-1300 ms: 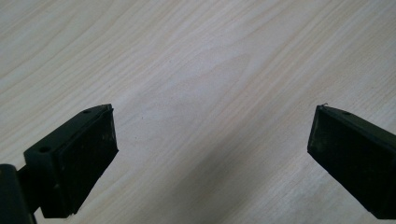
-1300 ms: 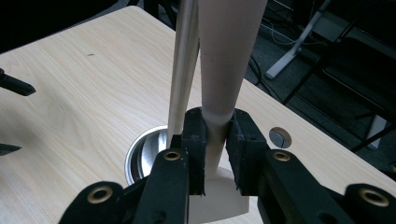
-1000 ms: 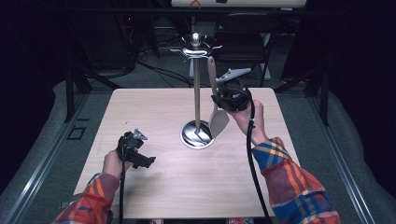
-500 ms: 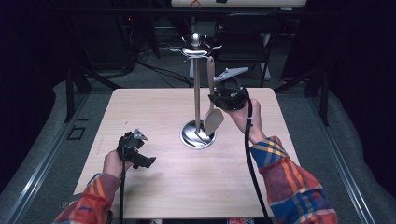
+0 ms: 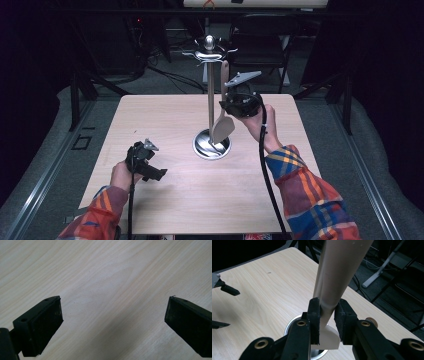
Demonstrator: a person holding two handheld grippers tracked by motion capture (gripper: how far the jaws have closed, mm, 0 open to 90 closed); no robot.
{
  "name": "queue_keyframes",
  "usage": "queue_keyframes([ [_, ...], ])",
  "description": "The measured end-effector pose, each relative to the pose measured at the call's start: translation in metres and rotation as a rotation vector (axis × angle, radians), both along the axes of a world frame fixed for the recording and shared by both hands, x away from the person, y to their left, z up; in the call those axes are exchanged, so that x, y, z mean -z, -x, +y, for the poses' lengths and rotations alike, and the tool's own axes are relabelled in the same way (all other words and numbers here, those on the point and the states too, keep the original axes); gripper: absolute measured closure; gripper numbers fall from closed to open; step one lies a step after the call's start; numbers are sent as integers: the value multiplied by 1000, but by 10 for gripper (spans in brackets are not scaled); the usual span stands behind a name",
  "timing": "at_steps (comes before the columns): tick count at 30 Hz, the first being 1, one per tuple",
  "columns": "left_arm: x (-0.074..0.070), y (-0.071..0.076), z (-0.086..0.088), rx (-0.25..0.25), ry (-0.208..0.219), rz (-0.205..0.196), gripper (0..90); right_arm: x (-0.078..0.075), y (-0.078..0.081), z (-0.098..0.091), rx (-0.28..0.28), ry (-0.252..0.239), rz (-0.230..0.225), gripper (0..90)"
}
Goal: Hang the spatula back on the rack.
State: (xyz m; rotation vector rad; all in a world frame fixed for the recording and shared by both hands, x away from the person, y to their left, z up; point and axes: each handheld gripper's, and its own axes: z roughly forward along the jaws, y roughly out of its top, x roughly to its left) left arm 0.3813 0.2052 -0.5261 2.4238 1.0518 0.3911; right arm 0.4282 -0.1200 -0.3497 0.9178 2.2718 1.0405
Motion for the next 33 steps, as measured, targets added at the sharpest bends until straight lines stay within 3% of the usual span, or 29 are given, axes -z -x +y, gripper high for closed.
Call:
queue_keyframes([
  [23,0,0,-1,10,-4,6,13,1,1,1,-19,-5,13,711],
  [27,-1,0,-1,9,-6,4,15,1,3,-5,-5,-13,6,617],
  [29,0,0,-1,8,-6,4,15,2,5,-8,-2,-20,16,519],
  [30,0,0,-1,8,-6,4,15,2,5,-8,-2,-20,16,519],
  [33,0,0,-1,9,-6,5,15,2,10,-14,-16,-9,37,358],
])
